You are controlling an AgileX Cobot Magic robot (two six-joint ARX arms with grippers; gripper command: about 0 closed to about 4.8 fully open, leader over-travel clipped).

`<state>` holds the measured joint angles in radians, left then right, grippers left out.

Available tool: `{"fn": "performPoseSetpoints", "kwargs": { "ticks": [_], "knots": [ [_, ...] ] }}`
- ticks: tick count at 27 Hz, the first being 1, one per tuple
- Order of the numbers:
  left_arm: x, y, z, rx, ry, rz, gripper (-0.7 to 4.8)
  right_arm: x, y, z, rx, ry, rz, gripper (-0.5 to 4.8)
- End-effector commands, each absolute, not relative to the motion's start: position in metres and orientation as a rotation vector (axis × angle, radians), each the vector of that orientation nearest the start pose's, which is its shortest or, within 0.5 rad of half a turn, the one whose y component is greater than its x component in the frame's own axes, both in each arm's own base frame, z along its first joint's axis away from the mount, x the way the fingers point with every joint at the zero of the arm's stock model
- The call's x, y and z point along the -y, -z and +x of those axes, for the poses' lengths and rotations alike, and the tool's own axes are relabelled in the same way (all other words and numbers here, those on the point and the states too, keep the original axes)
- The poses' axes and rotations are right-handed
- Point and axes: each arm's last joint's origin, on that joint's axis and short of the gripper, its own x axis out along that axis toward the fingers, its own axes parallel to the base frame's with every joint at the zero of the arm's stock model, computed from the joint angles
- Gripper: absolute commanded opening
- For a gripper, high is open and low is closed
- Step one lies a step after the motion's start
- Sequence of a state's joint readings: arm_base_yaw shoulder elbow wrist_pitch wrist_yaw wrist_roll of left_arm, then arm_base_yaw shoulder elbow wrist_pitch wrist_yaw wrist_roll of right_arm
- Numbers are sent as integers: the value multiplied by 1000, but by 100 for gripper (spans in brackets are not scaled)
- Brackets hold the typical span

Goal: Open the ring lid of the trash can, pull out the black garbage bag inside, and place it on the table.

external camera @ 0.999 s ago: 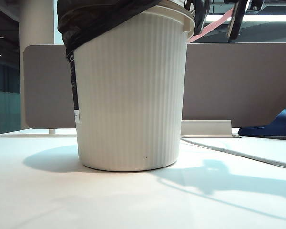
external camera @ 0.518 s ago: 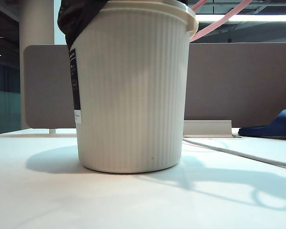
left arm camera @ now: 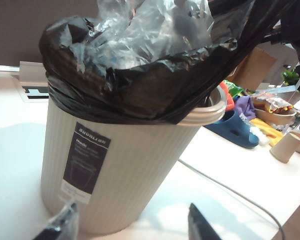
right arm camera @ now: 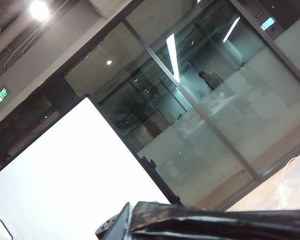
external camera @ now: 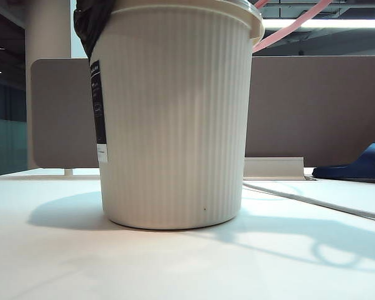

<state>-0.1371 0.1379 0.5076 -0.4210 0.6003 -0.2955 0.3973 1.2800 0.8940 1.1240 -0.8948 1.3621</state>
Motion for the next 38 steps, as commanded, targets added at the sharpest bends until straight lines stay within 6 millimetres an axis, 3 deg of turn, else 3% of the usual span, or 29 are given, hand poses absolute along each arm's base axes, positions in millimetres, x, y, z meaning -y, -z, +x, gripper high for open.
{"fn": "performPoseSetpoints", "kwargs": {
  "ticks": [1, 6, 11, 16, 27, 31, 38],
  "knots": [
    [25, -267, 63, -181, 719, -390, 279, -119, -390, 225, -129, -1531, 885, -5],
    [27, -234, 84, -179, 692, -623, 279, -120, -399, 226, -142, -1530, 885, -5],
    [25, -224, 92, -58, 627, -797, 279, -121, -397, 229, -170, -1529, 878, -5],
    [24, -217, 94, -67, 588, -1020, 283, -123, -394, 231, -186, -1510, 859, -5],
    [31, -215, 111, -208, 742, -1059, 311, -124, -391, 230, -248, -1565, 806, -5],
    [34, -215, 132, -235, 767, -1098, 312, -124, -391, 229, -266, -1579, 798, -5],
    [46, -235, 193, -304, 908, -1083, 319, -124, -391, 228, -302, -1596, 798, -5]
  ]
}}
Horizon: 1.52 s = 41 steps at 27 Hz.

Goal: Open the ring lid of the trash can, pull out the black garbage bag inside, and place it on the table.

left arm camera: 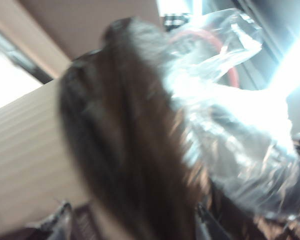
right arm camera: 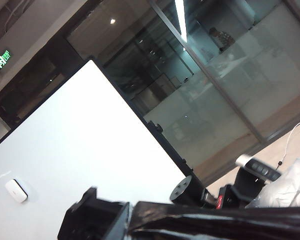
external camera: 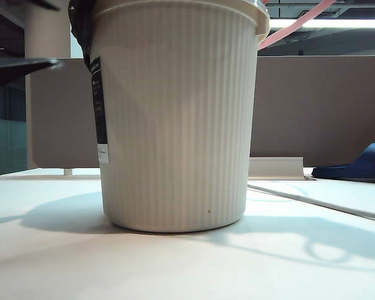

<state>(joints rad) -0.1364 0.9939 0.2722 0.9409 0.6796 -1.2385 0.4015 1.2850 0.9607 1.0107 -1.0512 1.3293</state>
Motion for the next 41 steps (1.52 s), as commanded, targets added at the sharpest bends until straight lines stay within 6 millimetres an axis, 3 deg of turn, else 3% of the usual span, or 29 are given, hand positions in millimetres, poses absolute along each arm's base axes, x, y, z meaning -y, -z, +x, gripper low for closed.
{"fn": "performPoseSetpoints", "kwargs": {
  "ticks": [1, 10, 14, 17, 24, 26, 29, 37, 39, 41],
  "knots": [
    [47, -234, 202, -322, 907, -1097, 319, -124, -391, 228, -303, -1596, 799, -5],
    [48, -227, 208, -335, 872, -1109, 317, -124, -391, 228, -300, -1596, 796, -5],
    [48, -228, 208, -322, 878, -1104, 242, -124, -391, 228, -300, -1596, 797, -5],
    [47, -235, 206, -257, 921, -1085, 138, -124, -391, 228, -301, -1596, 797, -5],
    [47, -237, 206, -247, 932, -1088, 49, -124, -391, 228, -303, -1596, 799, -5],
    [48, -242, 207, -237, 943, -1088, 47, -124, -391, 228, -304, -1596, 798, -5],
    [49, -256, 209, -191, 1002, -1053, -6, -124, -391, 228, -306, -1598, 796, -5],
    [49, -263, 212, -193, 1032, -1023, 3, -124, -390, 228, -314, -1606, 788, -5],
    [43, -261, 214, -212, 1000, -1045, 114, -124, -390, 228, -315, -1606, 788, -5],
    [35, -260, 216, -228, 975, -1060, 181, -124, -390, 228, -319, -1607, 791, -5]
  ]
}}
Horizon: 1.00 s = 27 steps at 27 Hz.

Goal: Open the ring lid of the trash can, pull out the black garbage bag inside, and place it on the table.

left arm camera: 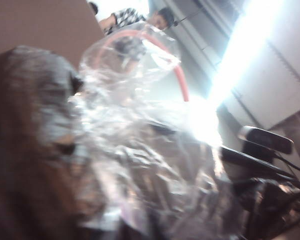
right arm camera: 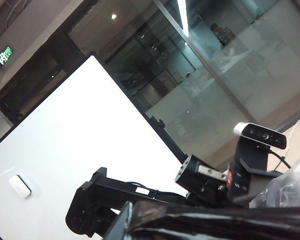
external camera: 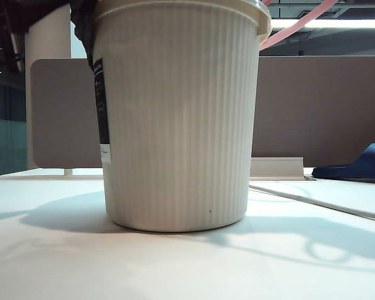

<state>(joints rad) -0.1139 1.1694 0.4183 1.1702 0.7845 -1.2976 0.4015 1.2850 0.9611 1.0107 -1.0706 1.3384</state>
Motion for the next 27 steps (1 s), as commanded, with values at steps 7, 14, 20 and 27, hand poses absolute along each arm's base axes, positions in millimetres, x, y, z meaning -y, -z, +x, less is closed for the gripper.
{"fn": "performPoseSetpoints", "kwargs": {
  "ticks": [7, 14, 20, 27],
  "knots": [
    [11, -256, 217, -301, 942, -1071, 186, -124, -390, 228, -332, -1609, 798, -5],
    [13, -254, 217, -334, 950, -1078, 188, -124, -390, 228, -337, -1609, 801, -5],
    [27, -251, 217, -383, 990, -1066, 266, -124, -390, 228, -341, -1607, 808, -5],
    [36, -249, 217, -388, 994, -1064, 271, -125, -391, 227, -356, -1608, 823, -5]
  ]
}}
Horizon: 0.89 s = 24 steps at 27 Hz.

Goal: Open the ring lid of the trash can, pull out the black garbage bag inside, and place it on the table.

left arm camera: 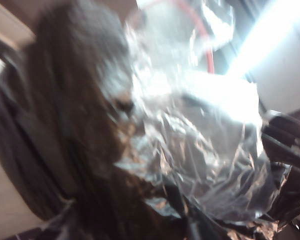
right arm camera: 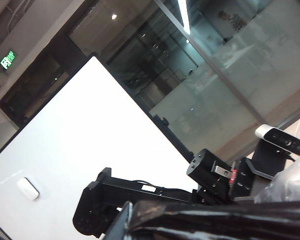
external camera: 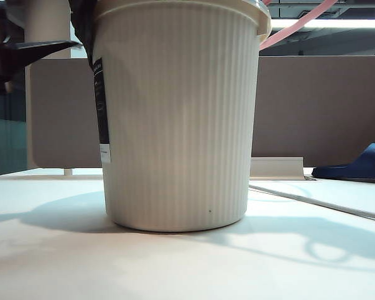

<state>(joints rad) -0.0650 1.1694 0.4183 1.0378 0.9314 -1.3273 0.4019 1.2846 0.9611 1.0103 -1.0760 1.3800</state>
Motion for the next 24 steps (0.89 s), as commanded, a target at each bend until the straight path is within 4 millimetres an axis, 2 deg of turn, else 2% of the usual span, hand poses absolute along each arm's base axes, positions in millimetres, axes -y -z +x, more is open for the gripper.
{"fn": "performPoseSetpoints", "kwargs": {
  "ticks": [1, 10, 13, 15, 20, 24],
  "knots": [
    [37, -249, 217, -390, 996, -1062, 271, -126, -391, 227, -358, -1612, 823, -5],
    [44, -248, 216, -396, 1000, -1060, 267, -131, -391, 223, -368, -1635, 824, -5],
    [44, -249, 216, -392, 999, -1060, 202, -131, -391, 223, -371, -1635, 824, -5],
    [45, -249, 216, -392, 999, -1060, 177, -131, -391, 223, -371, -1636, 823, -5],
    [46, -249, 216, -385, 997, -1061, 172, -131, -391, 223, -371, -1636, 823, -5],
    [46, -249, 216, -382, 997, -1060, 103, -131, -391, 223, -371, -1636, 823, -5]
  ]
}}
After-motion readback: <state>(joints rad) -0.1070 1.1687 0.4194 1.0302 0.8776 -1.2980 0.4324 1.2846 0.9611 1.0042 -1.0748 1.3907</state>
